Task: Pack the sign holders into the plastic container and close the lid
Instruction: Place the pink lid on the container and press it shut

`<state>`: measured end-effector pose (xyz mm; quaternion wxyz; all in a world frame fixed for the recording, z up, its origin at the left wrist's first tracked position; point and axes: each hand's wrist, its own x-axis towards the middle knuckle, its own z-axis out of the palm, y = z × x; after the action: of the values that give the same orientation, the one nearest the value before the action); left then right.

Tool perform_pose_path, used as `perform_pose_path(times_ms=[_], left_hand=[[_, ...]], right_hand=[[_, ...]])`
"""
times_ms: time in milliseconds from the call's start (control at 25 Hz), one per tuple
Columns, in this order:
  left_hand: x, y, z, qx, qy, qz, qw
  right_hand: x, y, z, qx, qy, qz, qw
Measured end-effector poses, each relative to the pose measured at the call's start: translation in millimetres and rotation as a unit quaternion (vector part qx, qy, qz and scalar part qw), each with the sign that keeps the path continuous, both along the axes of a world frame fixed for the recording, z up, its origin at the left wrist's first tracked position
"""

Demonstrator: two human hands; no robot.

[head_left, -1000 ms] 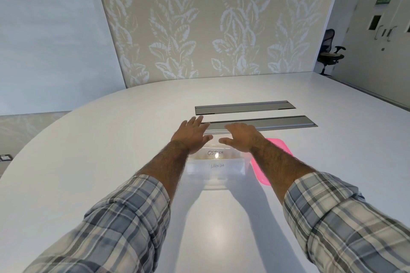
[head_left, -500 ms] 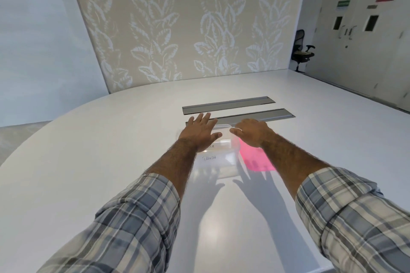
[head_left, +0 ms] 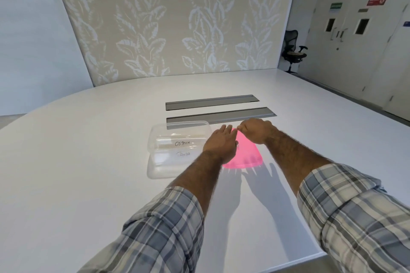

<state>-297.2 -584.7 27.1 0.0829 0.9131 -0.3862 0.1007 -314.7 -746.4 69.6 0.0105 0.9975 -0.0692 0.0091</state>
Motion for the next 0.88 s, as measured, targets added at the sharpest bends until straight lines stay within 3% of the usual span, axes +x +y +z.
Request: perform_pose_path(times_ms=[160, 320, 480, 880], left_hand=[[-3.6, -35.3, -33.4, 0.026, 0.074, 0.067, 0.995], [-2.5, -54.8, -59.5, 0.065, 0.187, 0.165, 0.966], [0.8, -68.0, -80.3, 0.075, 0.240, 0.228, 0.941], [30.5, -68.9, -89.7, 0.031, 0.238, 0.174, 0.955]], right_hand=[[23.8, -36.7, -7.0, 0.007, 0.030, 0.044, 0.999], [49.7, -69.7, -20.3, 0.006, 0.051, 0.070, 0.996], [75.9, -81.7, -36.0, 0.030, 0.085, 0.089, 0.992], [130.3, -97.8, -74.3, 0.161, 0.120, 0.070, 0.977]])
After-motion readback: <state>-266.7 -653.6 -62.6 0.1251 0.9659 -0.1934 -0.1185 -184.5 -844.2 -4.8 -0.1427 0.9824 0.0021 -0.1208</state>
